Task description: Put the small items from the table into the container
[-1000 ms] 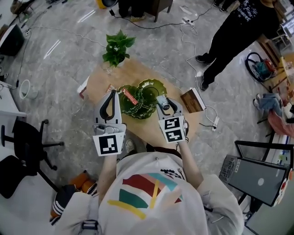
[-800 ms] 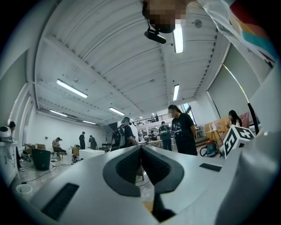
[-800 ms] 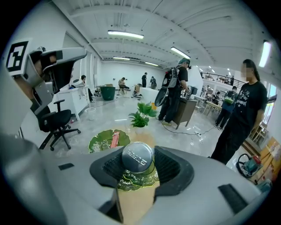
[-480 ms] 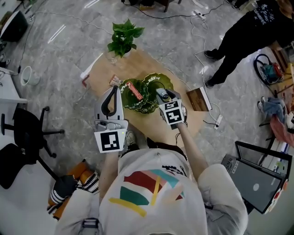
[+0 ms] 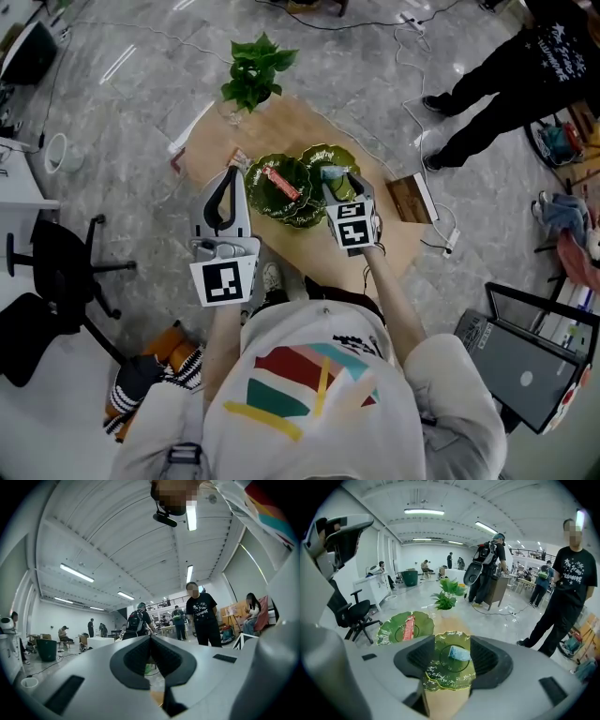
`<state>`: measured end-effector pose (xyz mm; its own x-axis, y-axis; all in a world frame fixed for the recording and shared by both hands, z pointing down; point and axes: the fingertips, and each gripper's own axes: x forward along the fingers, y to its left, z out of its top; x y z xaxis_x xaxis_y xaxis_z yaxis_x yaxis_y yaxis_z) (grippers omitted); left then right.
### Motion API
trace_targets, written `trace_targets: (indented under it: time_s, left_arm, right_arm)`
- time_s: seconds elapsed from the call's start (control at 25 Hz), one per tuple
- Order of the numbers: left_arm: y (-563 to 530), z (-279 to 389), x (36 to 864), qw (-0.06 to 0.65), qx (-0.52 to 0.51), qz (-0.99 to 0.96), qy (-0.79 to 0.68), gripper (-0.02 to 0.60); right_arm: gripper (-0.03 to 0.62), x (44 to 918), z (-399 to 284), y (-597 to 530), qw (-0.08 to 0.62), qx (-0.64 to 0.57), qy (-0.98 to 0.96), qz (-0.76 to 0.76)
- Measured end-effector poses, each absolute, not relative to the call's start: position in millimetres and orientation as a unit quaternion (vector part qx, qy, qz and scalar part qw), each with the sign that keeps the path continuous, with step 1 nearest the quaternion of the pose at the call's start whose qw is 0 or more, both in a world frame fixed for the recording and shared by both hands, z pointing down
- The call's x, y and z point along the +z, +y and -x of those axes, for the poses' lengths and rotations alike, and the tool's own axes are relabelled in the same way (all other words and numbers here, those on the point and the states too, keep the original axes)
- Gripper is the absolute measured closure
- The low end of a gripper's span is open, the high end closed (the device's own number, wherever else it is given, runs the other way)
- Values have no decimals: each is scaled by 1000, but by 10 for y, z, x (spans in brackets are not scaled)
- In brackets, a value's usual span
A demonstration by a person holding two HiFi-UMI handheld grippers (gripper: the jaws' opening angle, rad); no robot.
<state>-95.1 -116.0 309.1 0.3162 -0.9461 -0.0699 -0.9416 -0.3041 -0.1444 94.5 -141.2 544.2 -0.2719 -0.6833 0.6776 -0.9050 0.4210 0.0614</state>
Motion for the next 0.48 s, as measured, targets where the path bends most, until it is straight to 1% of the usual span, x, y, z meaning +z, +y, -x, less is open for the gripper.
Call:
trace_targets:
  time_s: [0.32,0.48]
  left_arm:
    - [-1150,812,3093,77,-7,821,566,573]
    - [-1112,818,3044,82,-4,821,565,573]
  right_arm:
    - [372,5302,-1135,-1325,299,183,-759,-548]
    - [373,5004,-1079,-1245,251,183,-779,-544]
